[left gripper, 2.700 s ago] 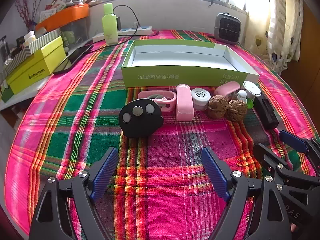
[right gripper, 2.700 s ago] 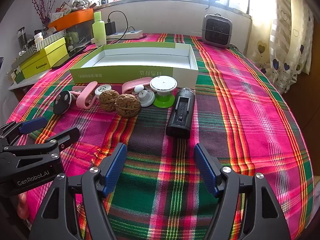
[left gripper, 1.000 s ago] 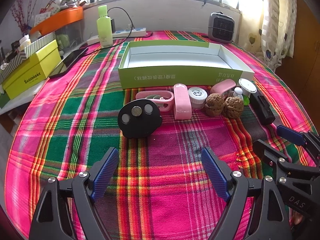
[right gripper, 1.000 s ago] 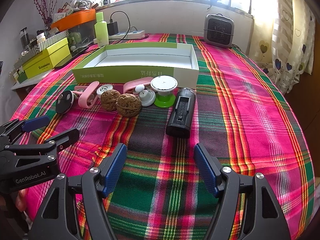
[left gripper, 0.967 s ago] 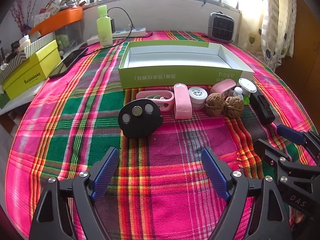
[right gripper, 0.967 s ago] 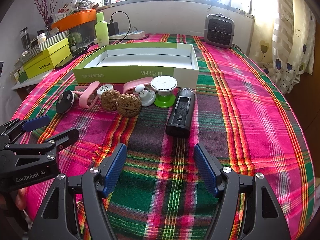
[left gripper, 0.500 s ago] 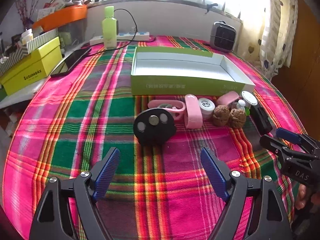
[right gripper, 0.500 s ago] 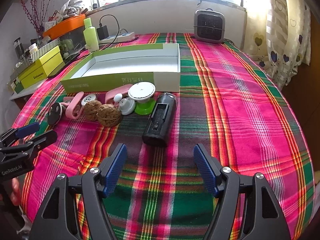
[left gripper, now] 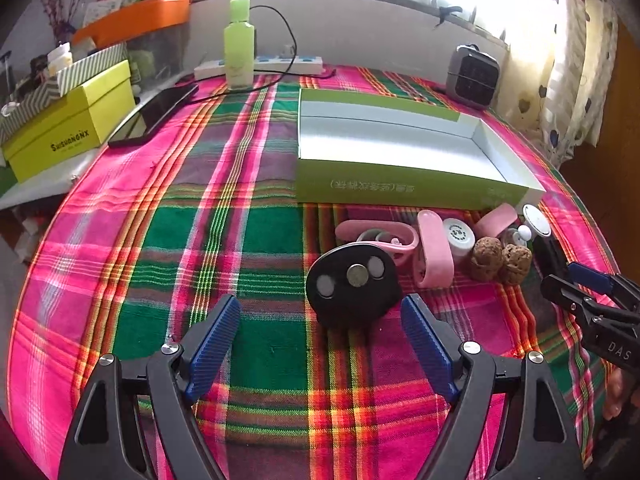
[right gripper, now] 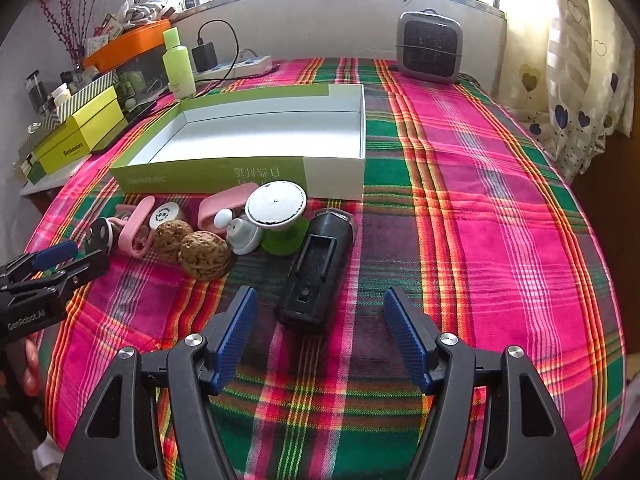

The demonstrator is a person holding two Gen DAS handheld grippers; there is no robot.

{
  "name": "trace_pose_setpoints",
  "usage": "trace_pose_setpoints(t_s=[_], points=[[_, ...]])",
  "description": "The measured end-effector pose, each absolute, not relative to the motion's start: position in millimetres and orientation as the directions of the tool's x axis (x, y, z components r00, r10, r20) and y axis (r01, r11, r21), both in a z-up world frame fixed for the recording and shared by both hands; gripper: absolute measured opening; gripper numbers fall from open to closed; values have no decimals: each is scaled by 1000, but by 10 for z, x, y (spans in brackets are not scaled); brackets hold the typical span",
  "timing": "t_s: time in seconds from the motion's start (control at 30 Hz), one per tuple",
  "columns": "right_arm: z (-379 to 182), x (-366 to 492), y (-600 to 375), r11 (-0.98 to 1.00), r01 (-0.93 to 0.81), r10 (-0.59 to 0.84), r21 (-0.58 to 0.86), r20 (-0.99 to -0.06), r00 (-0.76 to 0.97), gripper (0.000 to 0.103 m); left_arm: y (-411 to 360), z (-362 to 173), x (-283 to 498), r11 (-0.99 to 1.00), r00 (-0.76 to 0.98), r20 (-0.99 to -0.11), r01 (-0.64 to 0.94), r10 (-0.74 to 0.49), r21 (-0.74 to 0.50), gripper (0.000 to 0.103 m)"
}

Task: Organize objects
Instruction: 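Close the right tool on the black device while the left grasps the black puck, then lift the black device with the right tool while the left carries the puck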

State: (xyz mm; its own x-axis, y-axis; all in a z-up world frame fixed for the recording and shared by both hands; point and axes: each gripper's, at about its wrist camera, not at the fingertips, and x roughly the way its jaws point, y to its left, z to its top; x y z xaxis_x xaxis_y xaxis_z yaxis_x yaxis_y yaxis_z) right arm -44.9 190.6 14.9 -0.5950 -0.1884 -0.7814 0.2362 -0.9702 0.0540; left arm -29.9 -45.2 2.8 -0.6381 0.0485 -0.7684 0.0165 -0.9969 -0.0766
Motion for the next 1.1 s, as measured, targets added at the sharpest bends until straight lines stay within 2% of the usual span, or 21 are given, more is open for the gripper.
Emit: trace_pose_setpoints(t_s=[0.17, 0.3, 0.37, 0.7, 0.83, 0.93, 1.1], points=[[155, -522, 1885, -972, 230, -179, 48, -785, -593, 62, -413, 20, -370, -998, -634, -772, 12, 37, -58, 82], [151, -559, 1860, -974, 225, -154, 20, -787, -598, 59, -403, 25, -400, -999, -634, -773, 13, 27, -45, 78], [153, -574, 1859, -976, 218, -150, 19, -786, -600, 54, -413, 27, -416, -999, -634, -773, 13, 27, -45, 77], [158, -596, 1890, -980, 198, -129, 8, -783, -608, 39, -421, 44, -472, -999, -637, -770, 26, 11, -36, 60], [161, -598, 1906, -982, 188, -128, 14, -781, -611, 29, -400, 44, -483, -1000, -638, -770, 16, 6, -20, 52], [159, -600, 1913, -982, 186, -127, 14, -781, -612, 29, -400, 47, -481, -1000, -640, -769, 10, 11, -22, 45], [154, -585, 1903, -982, 189, -125, 9, -781, -612, 29, -412, 49, -482, -1000, -640, -768, 10, 13, -25, 45]])
